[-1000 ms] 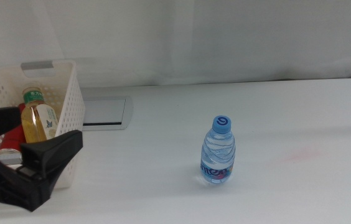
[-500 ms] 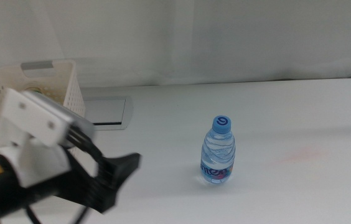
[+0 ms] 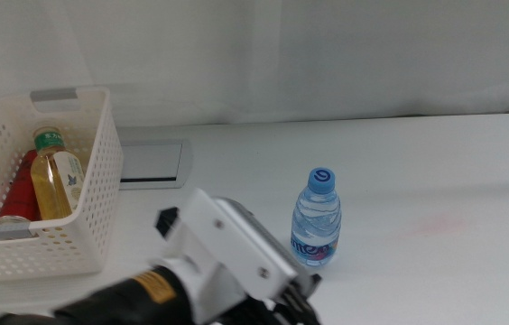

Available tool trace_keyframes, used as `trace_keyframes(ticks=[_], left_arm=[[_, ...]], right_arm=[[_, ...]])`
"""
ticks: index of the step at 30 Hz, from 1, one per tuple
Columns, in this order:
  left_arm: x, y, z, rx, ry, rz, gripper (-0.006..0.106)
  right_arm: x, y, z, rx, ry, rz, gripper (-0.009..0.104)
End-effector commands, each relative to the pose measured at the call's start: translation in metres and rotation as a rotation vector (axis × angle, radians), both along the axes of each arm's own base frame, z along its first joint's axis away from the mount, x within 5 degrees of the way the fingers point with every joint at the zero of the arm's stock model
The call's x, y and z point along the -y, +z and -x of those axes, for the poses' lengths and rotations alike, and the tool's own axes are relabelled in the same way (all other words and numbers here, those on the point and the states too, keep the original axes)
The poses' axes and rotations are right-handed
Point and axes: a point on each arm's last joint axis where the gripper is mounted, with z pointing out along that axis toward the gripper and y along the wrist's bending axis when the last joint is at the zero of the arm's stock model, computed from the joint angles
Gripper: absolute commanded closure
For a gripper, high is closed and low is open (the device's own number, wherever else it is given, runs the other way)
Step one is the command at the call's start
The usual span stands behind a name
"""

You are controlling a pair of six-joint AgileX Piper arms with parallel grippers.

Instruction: Use arms to grab the bottles and put them into the dustbin to the left of the table.

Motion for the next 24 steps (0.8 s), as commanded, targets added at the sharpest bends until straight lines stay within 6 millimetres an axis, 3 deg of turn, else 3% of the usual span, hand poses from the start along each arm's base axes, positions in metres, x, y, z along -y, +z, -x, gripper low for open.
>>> trace_keyframes(ticks=[1, 6, 17, 24], left_arm=[[0.010, -0.010, -0.002, 0.025, 0.047, 0.014, 0.014], [0.024, -0.033, -0.010, 0.027, 0.136, 0.023, 0.014], [0.033, -0.091, -0.032, 0.015, 0.344, 0.040, 0.014], [0.045, -0.104, -0.034, 0.032, 0.276, 0.118, 0.014]], right_arm=[[0.000, 0.001, 0.000, 0.026, 0.008, 0.016, -0.008], [-0.001, 0.001, 0.000, 0.032, 0.010, 0.014, -0.008], [-0.001, 0.001, 0.000, 0.033, 0.011, 0.014, -0.008], [-0.001, 0.001, 0.000, 0.032, 0.010, 0.014, -0.008]])
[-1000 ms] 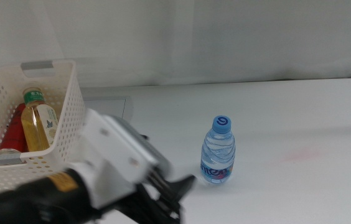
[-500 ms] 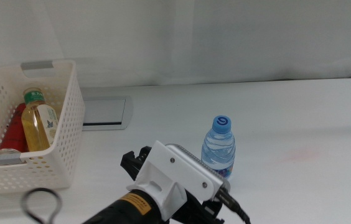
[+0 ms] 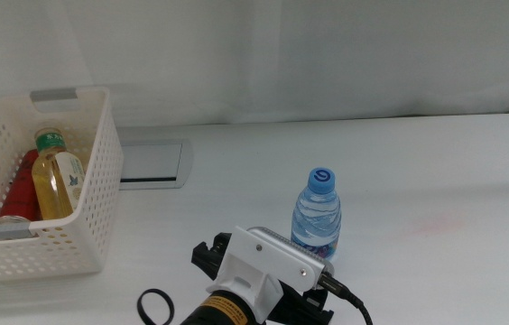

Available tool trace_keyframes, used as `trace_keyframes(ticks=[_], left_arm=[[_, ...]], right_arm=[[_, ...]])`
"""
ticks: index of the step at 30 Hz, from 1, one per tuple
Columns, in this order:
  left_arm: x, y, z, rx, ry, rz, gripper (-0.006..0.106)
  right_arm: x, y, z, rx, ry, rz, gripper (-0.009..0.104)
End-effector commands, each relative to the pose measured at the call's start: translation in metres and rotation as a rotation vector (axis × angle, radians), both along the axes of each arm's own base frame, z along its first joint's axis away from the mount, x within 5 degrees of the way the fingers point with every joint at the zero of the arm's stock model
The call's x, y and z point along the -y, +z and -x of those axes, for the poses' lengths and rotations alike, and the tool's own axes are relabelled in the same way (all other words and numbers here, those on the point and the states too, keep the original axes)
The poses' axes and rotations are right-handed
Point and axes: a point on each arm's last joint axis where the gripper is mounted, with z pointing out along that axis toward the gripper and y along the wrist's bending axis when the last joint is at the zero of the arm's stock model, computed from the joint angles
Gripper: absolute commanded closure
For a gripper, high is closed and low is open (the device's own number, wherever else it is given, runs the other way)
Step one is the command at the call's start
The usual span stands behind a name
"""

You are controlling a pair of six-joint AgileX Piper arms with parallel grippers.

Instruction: Use arms to grab the bottles and put them into the dustbin to the left of the table.

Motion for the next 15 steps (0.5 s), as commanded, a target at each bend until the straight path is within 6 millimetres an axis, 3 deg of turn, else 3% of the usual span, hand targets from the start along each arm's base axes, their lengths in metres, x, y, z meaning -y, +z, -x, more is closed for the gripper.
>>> trace_keyframes(ticks=[1, 15], left_arm=[[0.005, -0.001, 0.000, 0.020, -0.011, 0.049, 0.014], [0.019, 0.001, -0.042, 0.015, -0.009, 0.050, 0.014]], right_arm=[[0.000, -0.001, 0.000, 0.009, 0.000, 0.015, -0.008], [0.000, -0.001, 0.000, 0.010, 0.001, 0.015, -0.008]])
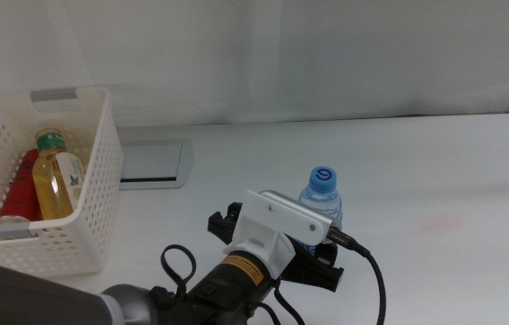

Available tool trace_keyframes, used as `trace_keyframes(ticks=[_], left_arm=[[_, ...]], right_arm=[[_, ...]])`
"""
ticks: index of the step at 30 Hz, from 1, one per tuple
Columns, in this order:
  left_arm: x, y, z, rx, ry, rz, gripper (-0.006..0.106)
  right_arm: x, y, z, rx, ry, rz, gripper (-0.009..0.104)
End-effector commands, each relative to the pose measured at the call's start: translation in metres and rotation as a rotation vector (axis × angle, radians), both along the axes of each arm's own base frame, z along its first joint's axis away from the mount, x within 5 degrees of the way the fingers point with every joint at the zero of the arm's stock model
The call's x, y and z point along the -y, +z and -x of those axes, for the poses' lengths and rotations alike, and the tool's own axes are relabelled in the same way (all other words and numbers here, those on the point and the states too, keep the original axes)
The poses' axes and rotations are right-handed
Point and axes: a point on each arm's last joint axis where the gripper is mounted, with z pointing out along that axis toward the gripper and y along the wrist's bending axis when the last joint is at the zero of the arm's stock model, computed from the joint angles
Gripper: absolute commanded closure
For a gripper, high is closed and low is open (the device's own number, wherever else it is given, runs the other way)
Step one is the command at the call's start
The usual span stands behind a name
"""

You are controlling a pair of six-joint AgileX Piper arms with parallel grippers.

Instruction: Use arms to grab the bottles and put them into the dustbin to the left of the table.

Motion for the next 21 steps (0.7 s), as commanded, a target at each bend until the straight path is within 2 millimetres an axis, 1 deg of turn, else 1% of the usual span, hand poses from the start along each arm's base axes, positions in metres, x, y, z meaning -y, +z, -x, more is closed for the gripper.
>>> trace_keyframes(ticks=[1, 10, 17, 21], left_arm=[[0.004, -0.002, -0.002, -0.006, -0.025, -0.006, 0.014], [0.013, -0.013, -0.007, -0.017, -0.037, 0.015, 0.014], [0.027, -0.022, -0.016, -0.043, -0.039, 0.018, 0.014], [0.035, -0.021, -0.022, -0.035, -0.041, 0.030, 0.014]], right_arm=[[0.000, -0.001, 0.000, 0.011, 0.001, 0.016, -0.008], [0.000, -0.001, 0.000, 0.009, 0.001, 0.017, -0.008], [0.000, -0.001, 0.000, 0.009, 0.001, 0.017, -0.008], [0.000, -0.001, 0.000, 0.007, -0.001, 0.017, -0.008]])
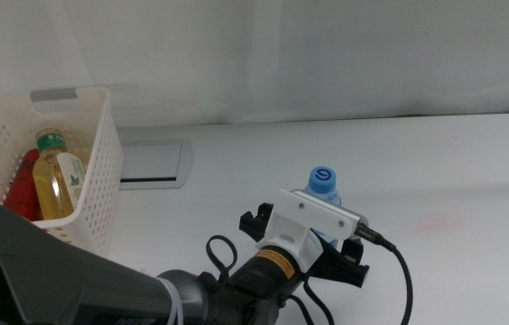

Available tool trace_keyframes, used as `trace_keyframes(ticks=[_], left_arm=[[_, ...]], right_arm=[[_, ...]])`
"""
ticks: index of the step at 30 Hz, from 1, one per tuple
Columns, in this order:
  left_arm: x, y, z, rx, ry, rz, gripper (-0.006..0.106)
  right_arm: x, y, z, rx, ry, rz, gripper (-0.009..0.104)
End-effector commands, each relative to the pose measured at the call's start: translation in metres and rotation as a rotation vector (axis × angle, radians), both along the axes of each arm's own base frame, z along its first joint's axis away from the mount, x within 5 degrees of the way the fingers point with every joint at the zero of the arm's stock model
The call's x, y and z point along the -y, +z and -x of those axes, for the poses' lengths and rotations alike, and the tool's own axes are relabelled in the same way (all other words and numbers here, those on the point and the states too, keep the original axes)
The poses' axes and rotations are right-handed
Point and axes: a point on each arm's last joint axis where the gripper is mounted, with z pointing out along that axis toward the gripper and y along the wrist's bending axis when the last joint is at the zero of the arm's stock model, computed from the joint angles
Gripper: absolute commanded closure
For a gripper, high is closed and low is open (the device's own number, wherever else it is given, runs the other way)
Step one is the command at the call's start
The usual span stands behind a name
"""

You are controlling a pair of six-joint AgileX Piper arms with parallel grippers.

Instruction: Use arms to grab the bottles and put them into the dustbin to the left of the table.

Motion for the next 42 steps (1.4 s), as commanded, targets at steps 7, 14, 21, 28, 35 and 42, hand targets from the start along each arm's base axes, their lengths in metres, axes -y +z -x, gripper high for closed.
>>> trace_keyframes(ticks=[7, 14, 21, 28, 35, 42], left_arm=[[0.002, -0.004, -0.017, -0.047, 0.037, 0.007, 0.015], [-0.008, -0.005, -0.028, -0.079, 0.081, 0.007, 0.067], [-0.009, -0.004, -0.034, -0.092, 0.078, -0.007, 0.103], [-0.005, 0.012, -0.041, -0.071, 0.044, -0.033, 0.103], [-0.015, 0.064, -0.063, -0.016, 0.023, -0.041, 0.103], [-0.037, 0.136, -0.084, 0.023, -0.002, -0.032, 0.103]], right_arm=[[0.000, -0.001, 0.000, 0.006, -0.001, 0.013, -0.008], [0.000, -0.001, 0.000, 0.006, -0.001, 0.013, -0.008], [0.000, -0.001, 0.000, 0.006, -0.001, 0.013, -0.008], [0.000, -0.001, 0.000, 0.006, -0.001, 0.013, -0.008], [0.000, -0.001, 0.000, 0.006, -0.001, 0.013, -0.008], [0.000, -0.001, 0.000, 0.006, -0.001, 0.013, -0.008]])
